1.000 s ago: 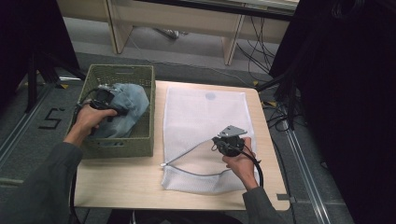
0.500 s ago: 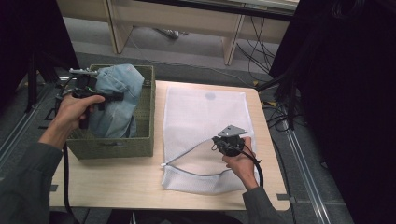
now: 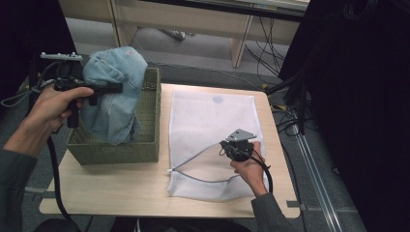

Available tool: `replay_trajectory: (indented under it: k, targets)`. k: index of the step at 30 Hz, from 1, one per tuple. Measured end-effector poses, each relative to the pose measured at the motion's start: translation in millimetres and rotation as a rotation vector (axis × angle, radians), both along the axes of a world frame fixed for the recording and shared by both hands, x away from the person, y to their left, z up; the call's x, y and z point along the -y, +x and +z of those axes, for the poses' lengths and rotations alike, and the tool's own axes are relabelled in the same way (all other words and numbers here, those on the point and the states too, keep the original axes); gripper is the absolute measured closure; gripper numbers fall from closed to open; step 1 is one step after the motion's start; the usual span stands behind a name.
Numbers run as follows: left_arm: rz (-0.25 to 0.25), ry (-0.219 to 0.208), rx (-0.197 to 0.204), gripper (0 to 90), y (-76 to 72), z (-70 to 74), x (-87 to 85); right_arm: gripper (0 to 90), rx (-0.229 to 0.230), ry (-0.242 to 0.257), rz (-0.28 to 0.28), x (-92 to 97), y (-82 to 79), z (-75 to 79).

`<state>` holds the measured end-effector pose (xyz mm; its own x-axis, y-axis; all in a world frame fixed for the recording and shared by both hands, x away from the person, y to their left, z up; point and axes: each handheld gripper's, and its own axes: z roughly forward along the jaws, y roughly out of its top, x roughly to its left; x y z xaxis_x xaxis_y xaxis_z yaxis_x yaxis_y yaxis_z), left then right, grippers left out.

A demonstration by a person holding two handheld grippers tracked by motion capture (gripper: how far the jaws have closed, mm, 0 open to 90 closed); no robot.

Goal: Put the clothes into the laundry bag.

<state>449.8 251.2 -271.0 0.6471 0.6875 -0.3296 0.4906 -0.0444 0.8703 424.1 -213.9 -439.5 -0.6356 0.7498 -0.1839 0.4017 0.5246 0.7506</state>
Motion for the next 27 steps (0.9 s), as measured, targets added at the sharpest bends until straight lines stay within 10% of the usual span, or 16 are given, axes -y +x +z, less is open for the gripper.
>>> replay_trajectory:
  k: [13,27]
  targets:
    - [-0.226,-0.068,0.035,64.7,-53.5,31.3,48.6,89.4,0.02,-0.001,0.001,-0.6,0.8,0.7]
    - [-0.444,-0.102,-0.026,64.5,-99.0,-3.6,117.6,89.6,-0.004,0.025,-0.002,0.0,-0.3,2.7]
